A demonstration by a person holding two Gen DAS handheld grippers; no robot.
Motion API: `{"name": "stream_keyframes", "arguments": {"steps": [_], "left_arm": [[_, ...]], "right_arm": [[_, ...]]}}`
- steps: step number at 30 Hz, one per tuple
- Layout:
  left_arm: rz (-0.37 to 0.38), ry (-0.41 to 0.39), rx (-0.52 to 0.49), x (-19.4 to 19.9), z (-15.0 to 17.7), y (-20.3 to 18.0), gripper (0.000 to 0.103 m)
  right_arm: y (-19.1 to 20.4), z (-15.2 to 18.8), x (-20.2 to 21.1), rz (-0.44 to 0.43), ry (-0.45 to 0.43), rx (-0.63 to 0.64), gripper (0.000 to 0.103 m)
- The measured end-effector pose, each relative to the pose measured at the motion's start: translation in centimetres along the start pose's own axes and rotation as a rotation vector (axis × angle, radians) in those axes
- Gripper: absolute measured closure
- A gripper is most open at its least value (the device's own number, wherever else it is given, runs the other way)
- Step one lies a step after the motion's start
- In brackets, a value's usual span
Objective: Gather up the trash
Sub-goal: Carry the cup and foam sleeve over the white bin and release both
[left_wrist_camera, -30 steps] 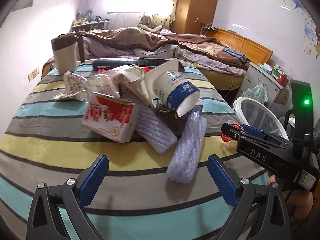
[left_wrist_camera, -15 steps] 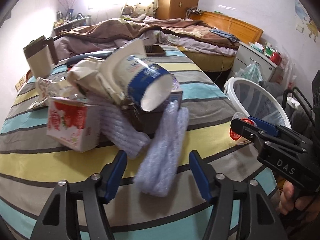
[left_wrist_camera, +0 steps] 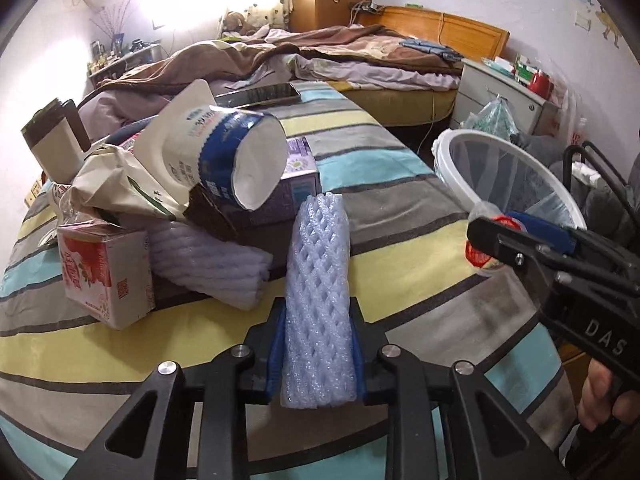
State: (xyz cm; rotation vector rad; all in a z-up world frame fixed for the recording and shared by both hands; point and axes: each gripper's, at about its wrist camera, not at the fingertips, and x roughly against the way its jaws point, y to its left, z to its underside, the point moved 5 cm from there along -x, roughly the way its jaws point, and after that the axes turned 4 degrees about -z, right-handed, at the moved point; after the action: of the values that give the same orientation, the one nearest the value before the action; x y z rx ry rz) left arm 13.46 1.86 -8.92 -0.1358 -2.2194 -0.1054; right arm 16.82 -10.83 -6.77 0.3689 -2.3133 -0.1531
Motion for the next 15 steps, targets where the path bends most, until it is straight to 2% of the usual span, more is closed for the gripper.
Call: {"name": "stream_keyframes", "arguments": {"steps": [8,15], "left_arm": [[0.010,-0.054,0.019,2.0,-0.6,-0.4,0.078],[0.011,-0.126,0.006,4.8,-1.8,-1.4,0.078]], "right_arm": [[-0.3,0.1,0.8,-0.010,-0.016,0.005,0.055],[-0.5,-0.6,2.5,0.009,-0.070,0.019,0.055]]}}
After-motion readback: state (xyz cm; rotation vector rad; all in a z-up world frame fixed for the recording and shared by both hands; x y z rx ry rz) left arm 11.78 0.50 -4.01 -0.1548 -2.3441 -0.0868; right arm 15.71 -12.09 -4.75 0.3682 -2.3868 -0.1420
